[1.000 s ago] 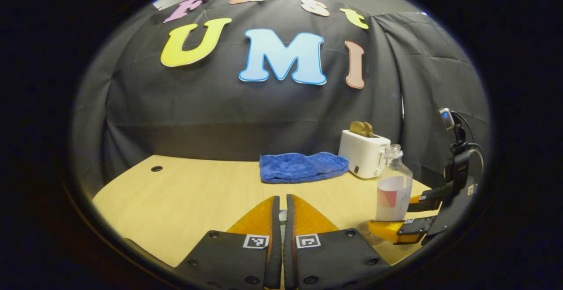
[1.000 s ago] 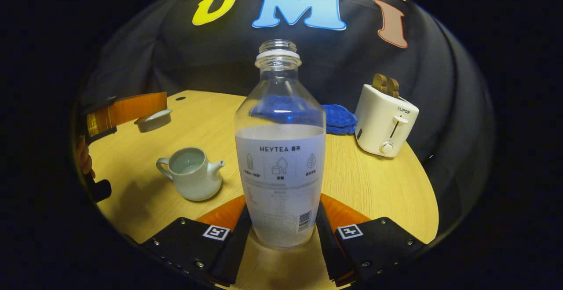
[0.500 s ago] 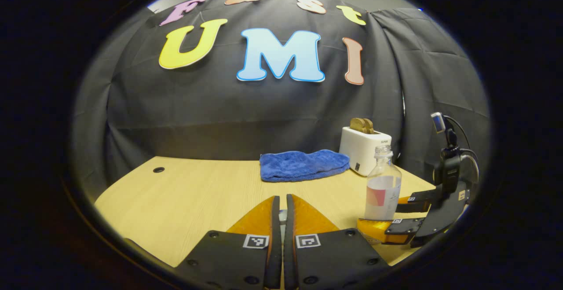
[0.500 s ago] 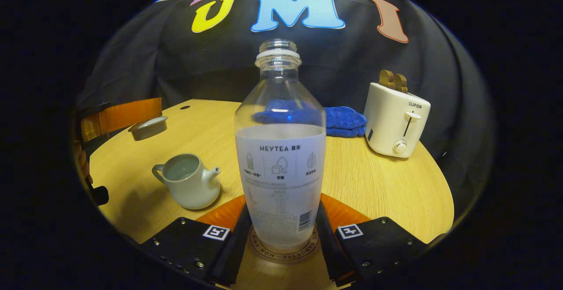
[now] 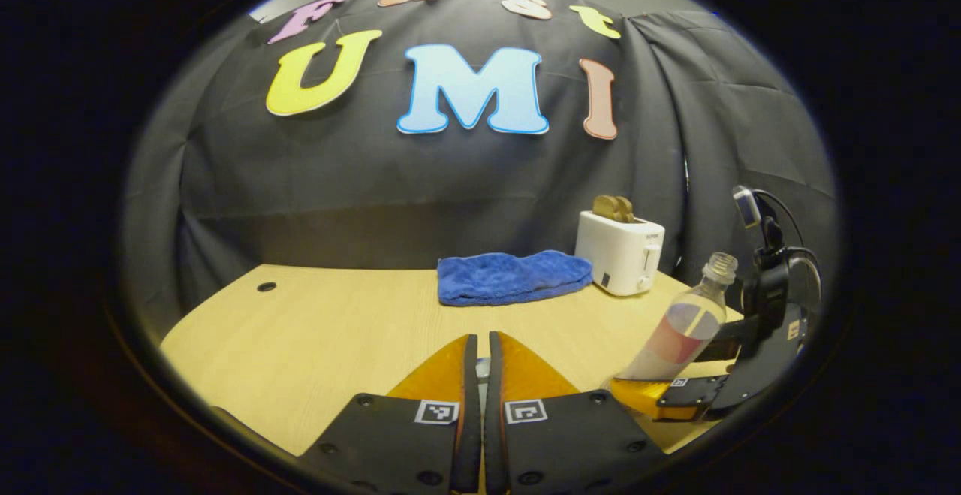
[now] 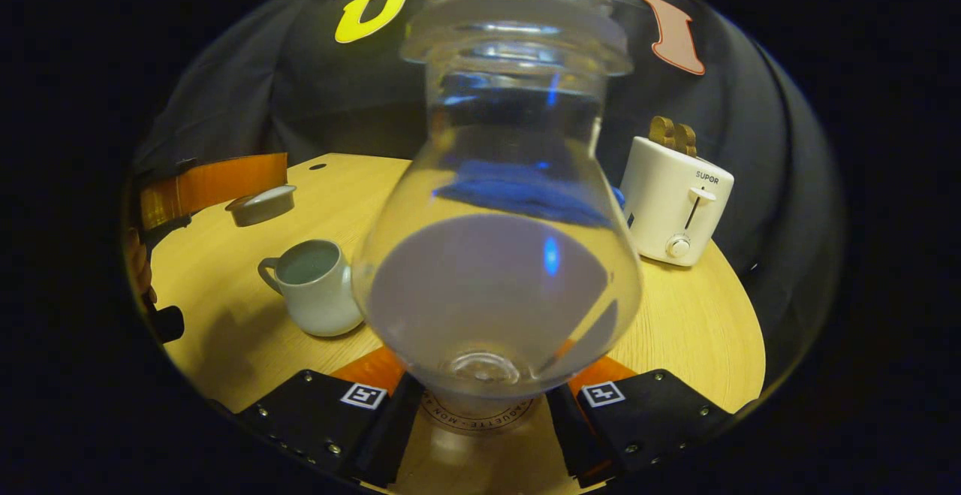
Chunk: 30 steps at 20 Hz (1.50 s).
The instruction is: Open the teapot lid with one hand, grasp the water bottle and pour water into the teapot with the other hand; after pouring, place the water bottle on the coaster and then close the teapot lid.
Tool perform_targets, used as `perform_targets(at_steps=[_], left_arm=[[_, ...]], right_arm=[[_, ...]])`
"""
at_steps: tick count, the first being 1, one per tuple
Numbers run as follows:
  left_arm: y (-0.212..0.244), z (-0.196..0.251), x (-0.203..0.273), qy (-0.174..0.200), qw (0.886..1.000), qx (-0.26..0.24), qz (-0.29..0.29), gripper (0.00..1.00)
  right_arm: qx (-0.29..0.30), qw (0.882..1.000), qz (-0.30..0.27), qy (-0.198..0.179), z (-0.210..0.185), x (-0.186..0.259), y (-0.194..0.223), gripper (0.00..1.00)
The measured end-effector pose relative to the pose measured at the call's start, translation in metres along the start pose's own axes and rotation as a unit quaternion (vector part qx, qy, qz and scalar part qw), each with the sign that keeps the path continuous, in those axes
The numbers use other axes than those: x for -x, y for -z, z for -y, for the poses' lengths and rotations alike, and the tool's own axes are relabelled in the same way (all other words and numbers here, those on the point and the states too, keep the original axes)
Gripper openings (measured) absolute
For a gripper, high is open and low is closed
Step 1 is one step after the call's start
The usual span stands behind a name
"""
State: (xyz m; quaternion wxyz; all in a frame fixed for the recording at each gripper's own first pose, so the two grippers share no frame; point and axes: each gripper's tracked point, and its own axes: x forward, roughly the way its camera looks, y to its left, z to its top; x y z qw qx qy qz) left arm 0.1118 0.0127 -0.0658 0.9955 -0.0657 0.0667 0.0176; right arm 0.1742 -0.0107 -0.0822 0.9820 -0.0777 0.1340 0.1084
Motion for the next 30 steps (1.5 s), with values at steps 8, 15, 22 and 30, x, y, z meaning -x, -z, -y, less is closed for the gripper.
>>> perform_targets(at_steps=[8, 15, 22, 30], left_arm=[[0.010, 0.012, -0.005, 0.008, 1.000, -0.002, -0.009, 0.08], [0.019, 0.016, -0.008, 0.013, 1.000, -0.002, -0.014, 0.09], [0.032, 0.020, -0.014, 0.015, 0.999, -0.018, -0.023, 0.08], [0.039, 0.027, -0.022, 0.017, 0.999, -0.035, -0.026, 0.09]], right_arm=[[-0.019, 1.000, 0.005, -0.001, 0.004, 0.013, -0.012, 0.80], [-0.019, 0.999, 0.050, 0.005, 0.007, 0.044, -0.060, 0.77], [-0.040, 0.991, 0.125, 0.015, 0.015, 0.072, -0.131, 0.79], [-0.045, 0.981, 0.178, 0.059, 0.034, 0.123, -0.174, 0.79]])
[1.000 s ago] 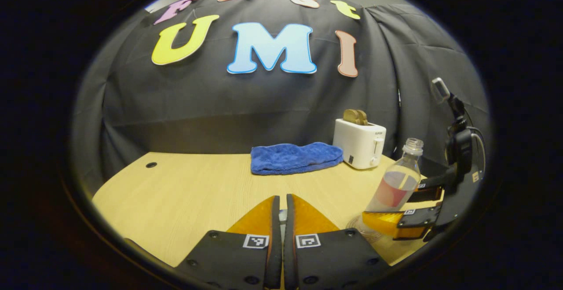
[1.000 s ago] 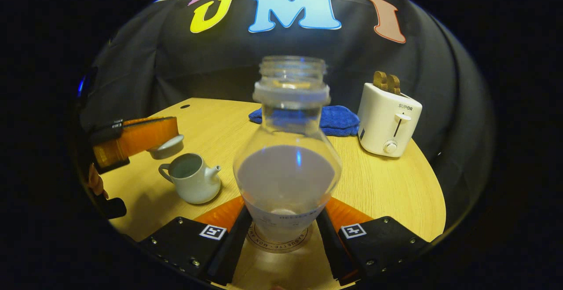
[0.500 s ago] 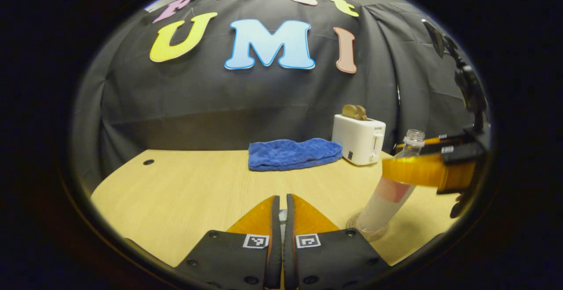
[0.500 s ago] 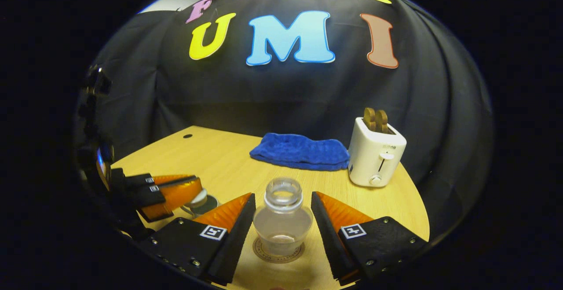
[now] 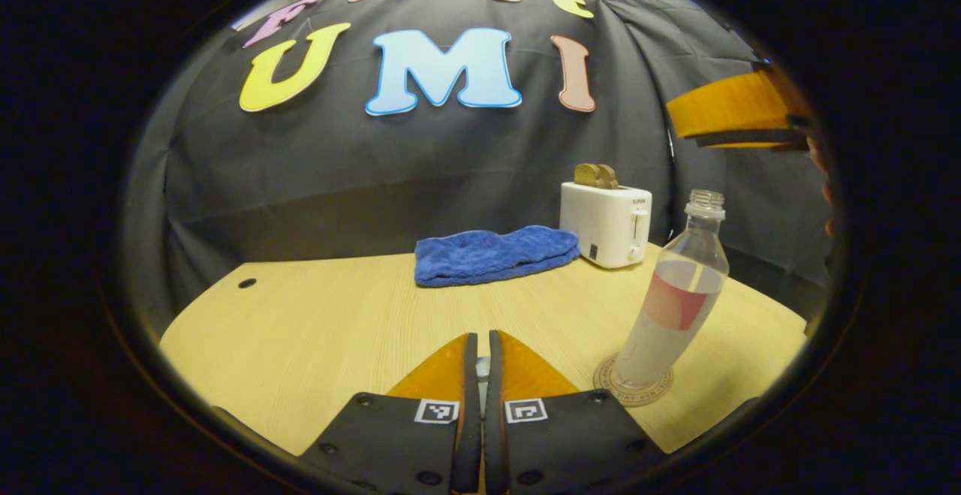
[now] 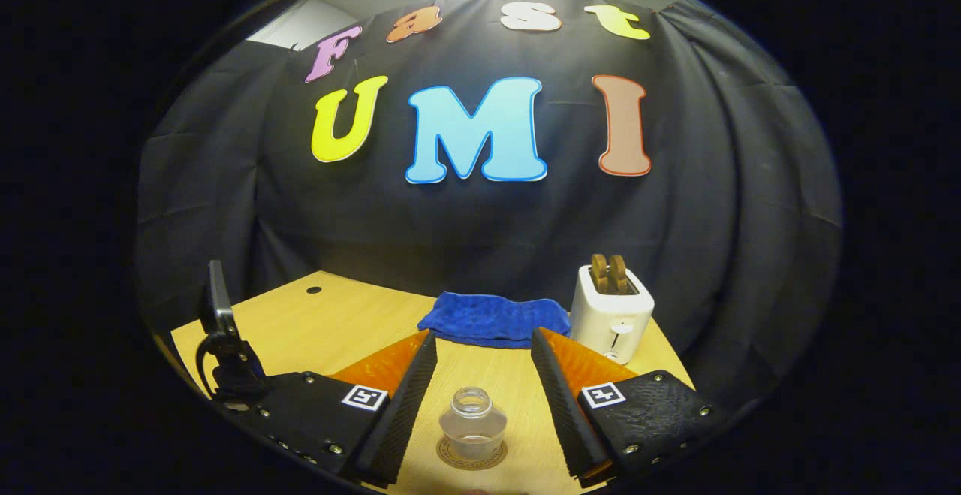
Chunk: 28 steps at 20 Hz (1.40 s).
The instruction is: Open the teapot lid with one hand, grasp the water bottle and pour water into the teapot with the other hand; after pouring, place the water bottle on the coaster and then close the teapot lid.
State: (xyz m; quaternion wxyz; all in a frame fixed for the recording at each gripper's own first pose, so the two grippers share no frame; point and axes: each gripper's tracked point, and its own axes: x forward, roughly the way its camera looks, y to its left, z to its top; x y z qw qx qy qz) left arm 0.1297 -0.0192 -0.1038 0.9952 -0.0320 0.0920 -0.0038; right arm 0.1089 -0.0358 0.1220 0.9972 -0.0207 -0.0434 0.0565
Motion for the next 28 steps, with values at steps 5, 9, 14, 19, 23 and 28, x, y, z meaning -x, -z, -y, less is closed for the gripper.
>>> perform_targets(at_steps=[5, 9, 14, 19, 23, 28], left_arm=[[0.005, 0.001, -0.003, -0.008, 1.000, -0.017, 0.002, 0.10], [0.007, 0.002, -0.003, -0.017, 0.999, -0.028, 0.004, 0.10], [0.003, 0.002, -0.002, -0.024, 0.999, -0.024, 0.009, 0.22], [-0.046, 0.001, 0.024, -0.041, 0.998, -0.025, 0.049, 0.49], [-0.100, 0.002, 0.056, -0.060, 0.993, -0.004, 0.097, 0.65], [-0.127, 0.003, 0.081, -0.069, 0.990, 0.002, 0.121, 0.93]], right_arm=[[0.008, 1.000, -0.006, 0.019, 0.010, 0.011, 0.003, 0.79], [-0.002, 1.000, -0.009, 0.016, 0.006, 0.014, 0.007, 0.79], [-0.011, 1.000, -0.005, 0.026, 0.010, 0.017, 0.006, 0.79], [-0.003, 0.999, 0.003, 0.044, 0.025, 0.025, -0.002, 0.79], [0.009, 0.999, 0.020, 0.044, 0.034, 0.032, -0.008, 0.79], [0.037, 0.998, 0.033, 0.039, 0.020, 0.041, 0.002, 0.79]])
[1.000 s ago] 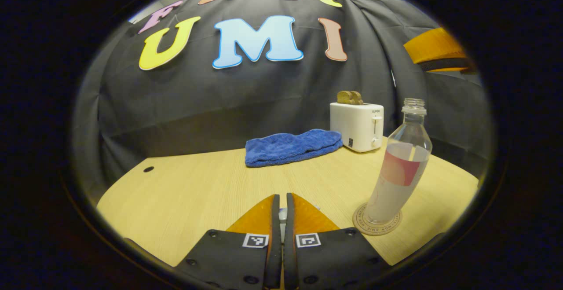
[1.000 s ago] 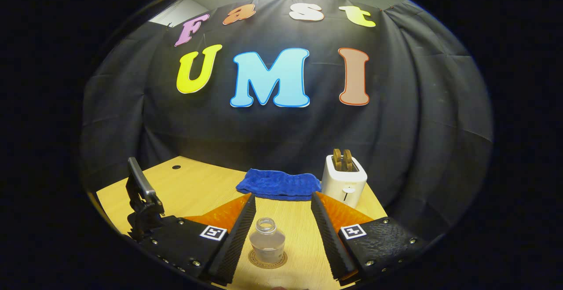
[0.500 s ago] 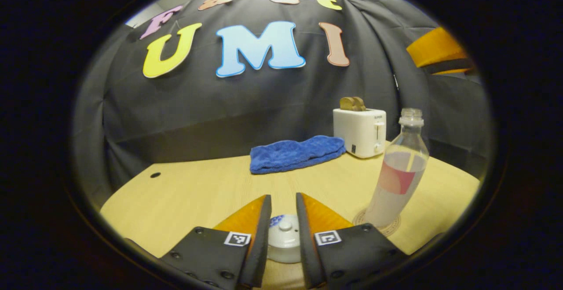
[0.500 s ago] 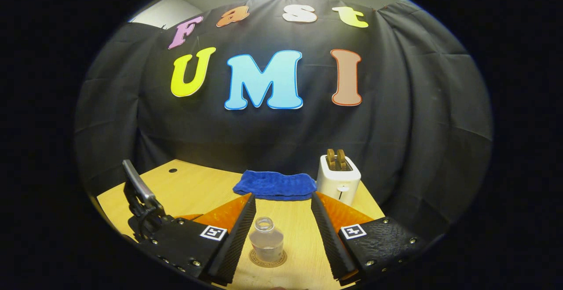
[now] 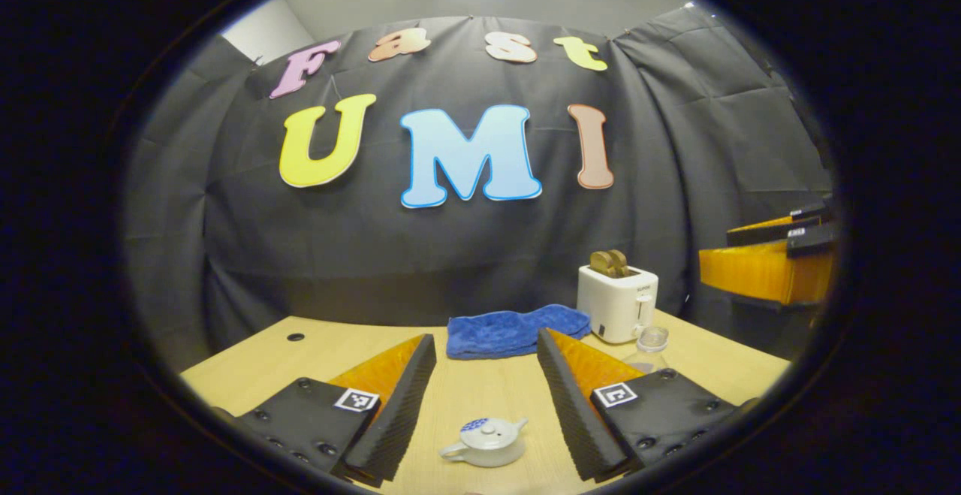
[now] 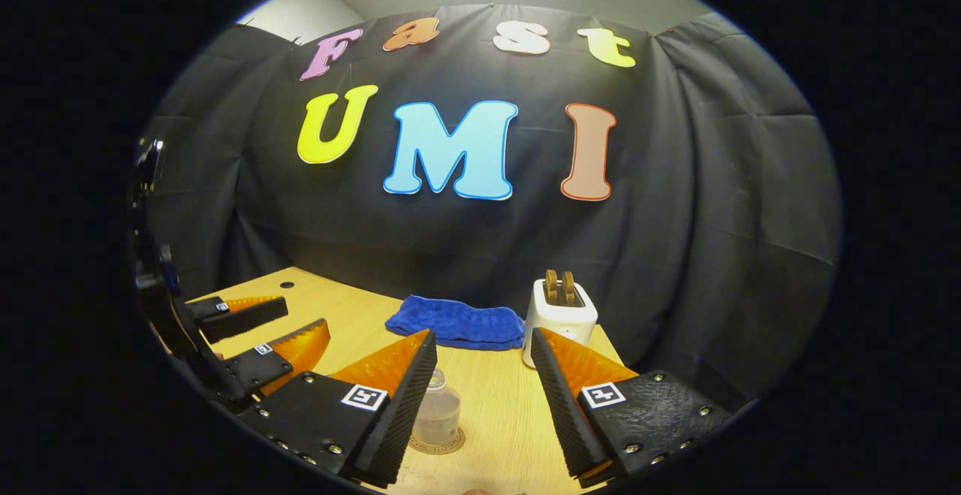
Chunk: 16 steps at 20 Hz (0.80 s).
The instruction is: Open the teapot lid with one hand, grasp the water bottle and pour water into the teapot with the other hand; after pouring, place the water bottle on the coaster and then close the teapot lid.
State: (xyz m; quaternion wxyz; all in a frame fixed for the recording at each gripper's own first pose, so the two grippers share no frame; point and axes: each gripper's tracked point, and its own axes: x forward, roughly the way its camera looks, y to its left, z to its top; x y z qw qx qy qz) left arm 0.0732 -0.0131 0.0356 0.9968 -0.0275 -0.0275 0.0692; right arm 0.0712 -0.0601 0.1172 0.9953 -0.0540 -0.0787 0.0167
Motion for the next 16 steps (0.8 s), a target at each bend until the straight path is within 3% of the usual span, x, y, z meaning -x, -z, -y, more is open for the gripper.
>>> perform_targets(at_steps=[6, 16], left_arm=[[-0.017, -0.005, 0.009, 0.001, 1.000, 0.004, 0.010, 0.94], [-0.025, -0.055, 0.028, -0.059, 0.998, 0.000, 0.012, 0.95]], right_arm=[[0.047, 0.998, 0.028, 0.020, -0.012, 0.007, -0.002, 0.79], [0.013, 0.998, 0.051, 0.018, -0.010, -0.004, -0.013, 0.79]])
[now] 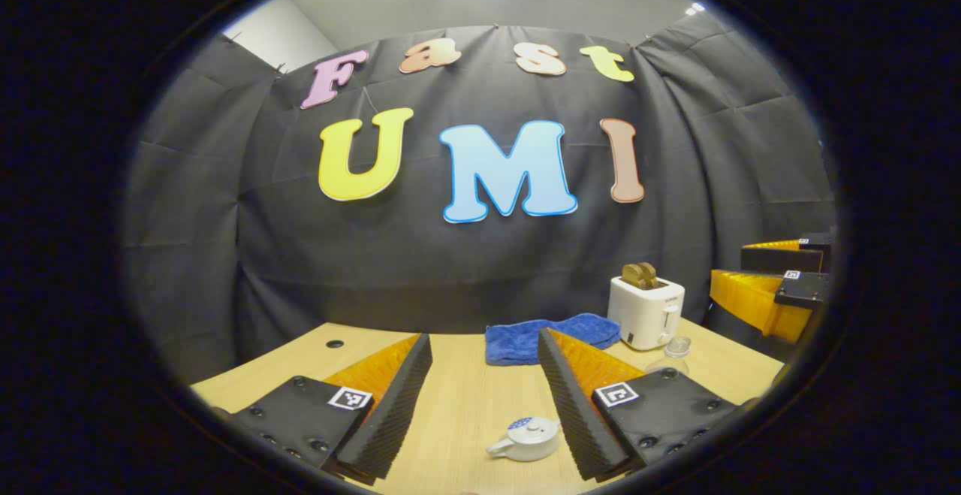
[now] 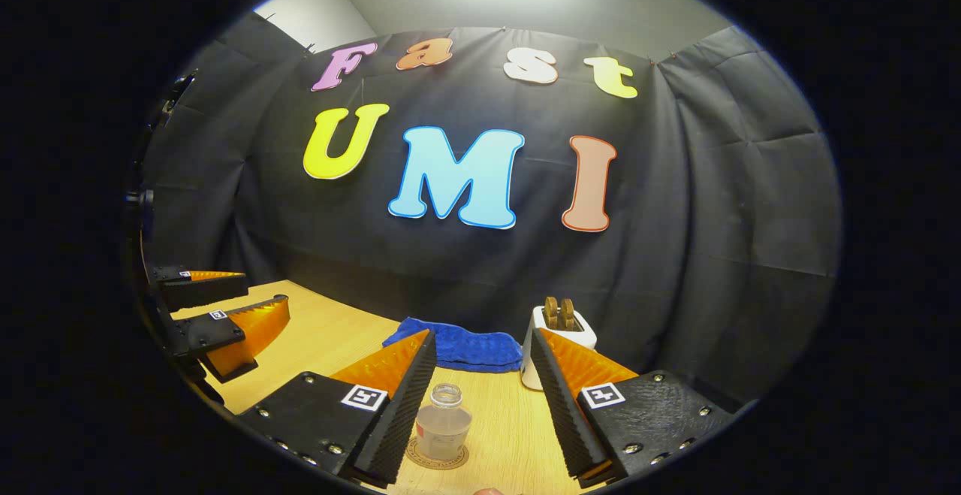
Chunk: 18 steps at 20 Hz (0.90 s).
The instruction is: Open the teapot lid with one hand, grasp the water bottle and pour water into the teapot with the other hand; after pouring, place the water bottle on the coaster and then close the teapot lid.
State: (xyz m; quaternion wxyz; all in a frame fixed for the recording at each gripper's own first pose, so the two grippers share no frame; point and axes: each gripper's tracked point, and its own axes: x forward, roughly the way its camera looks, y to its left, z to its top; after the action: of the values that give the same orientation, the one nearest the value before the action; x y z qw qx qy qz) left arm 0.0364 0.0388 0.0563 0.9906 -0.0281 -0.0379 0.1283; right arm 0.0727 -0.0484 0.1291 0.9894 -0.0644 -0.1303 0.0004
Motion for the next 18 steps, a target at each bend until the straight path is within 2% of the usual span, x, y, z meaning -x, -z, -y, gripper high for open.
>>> perform_targets(at_steps=[7, 18], left_arm=[[-0.008, -0.013, 0.003, -0.017, 1.000, 0.005, 0.010, 0.94], [-0.004, -0.006, -0.001, -0.007, 1.000, 0.014, 0.005, 0.95]], right_arm=[[0.008, 1.000, 0.021, -0.004, 0.001, -0.004, -0.011, 0.79], [0.007, 1.000, 0.029, -0.002, 0.004, -0.008, -0.015, 0.79]])
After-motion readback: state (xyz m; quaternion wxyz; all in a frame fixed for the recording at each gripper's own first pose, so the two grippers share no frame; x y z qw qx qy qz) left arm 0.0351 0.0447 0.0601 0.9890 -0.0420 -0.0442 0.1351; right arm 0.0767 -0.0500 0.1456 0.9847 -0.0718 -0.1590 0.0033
